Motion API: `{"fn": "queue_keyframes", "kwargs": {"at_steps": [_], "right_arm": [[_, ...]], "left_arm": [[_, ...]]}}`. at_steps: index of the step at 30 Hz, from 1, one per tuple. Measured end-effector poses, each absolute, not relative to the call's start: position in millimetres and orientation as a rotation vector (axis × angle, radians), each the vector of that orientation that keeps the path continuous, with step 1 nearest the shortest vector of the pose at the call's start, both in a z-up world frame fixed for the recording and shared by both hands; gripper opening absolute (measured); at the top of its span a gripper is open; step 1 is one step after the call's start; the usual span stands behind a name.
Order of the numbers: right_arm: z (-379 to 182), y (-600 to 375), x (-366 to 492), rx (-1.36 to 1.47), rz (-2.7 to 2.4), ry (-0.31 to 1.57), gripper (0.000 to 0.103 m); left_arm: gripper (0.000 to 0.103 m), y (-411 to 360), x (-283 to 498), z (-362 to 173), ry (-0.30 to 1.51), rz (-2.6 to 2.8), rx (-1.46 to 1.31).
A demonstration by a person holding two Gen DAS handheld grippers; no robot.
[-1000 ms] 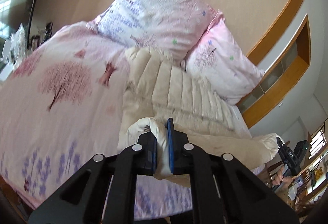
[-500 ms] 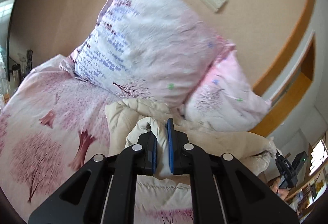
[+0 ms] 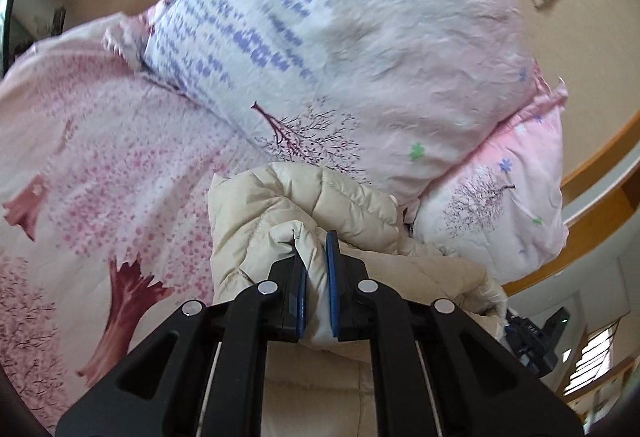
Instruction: Fold large clothes
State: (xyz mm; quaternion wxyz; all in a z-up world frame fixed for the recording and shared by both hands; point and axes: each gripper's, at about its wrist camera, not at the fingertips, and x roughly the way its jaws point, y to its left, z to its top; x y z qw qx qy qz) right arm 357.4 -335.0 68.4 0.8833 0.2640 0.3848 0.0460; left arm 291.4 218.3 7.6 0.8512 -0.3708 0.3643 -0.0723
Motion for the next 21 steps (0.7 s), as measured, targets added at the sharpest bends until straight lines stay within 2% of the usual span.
{"fn": "queue_keyframes", "kwargs": {"at_steps": [1, 4, 5, 11, 13, 15, 21], "right_arm": [[62.9, -338.7, 364.9, 0.593, 0.090, 0.818, 0.021], [54.2, -347.9, 380.0, 0.704, 0.104, 0.841, 0.046], [52.3, -351.5, 383.7, 0.737, 0.103, 0.842, 0.051], [55.6, -372.1, 390.1, 0.761, 0.052, 0.781, 0.053], [62.5, -378.9, 382.6, 0.697, 0.026, 0.769, 0.054], [68.3, -379.3, 377.8, 0.607, 0.016, 0.785, 0.054], [58.3, -363.0, 384.8, 0.423, 0.064, 0.916, 0.054]], "left_arm": [[0.008, 220.1, 294.4, 4.6, 0.772, -0.158, -0.809], [0.011, 224.0, 302.8, 0.2, 0.776, -0.176, -0.881], [0.013, 224.2, 305.2, 0.2, 0.774, -0.182, -0.888], [0.033, 234.1, 306.8, 10.4, 0.714, -0.214, -0.948], [0.046, 241.1, 300.0, 17.0, 0.673, -0.218, -0.949], [0.054, 243.8, 293.6, 24.6, 0.665, -0.190, -0.890], [0.057, 220.4, 284.0, 37.0, 0.700, -0.291, -0.718]]}}
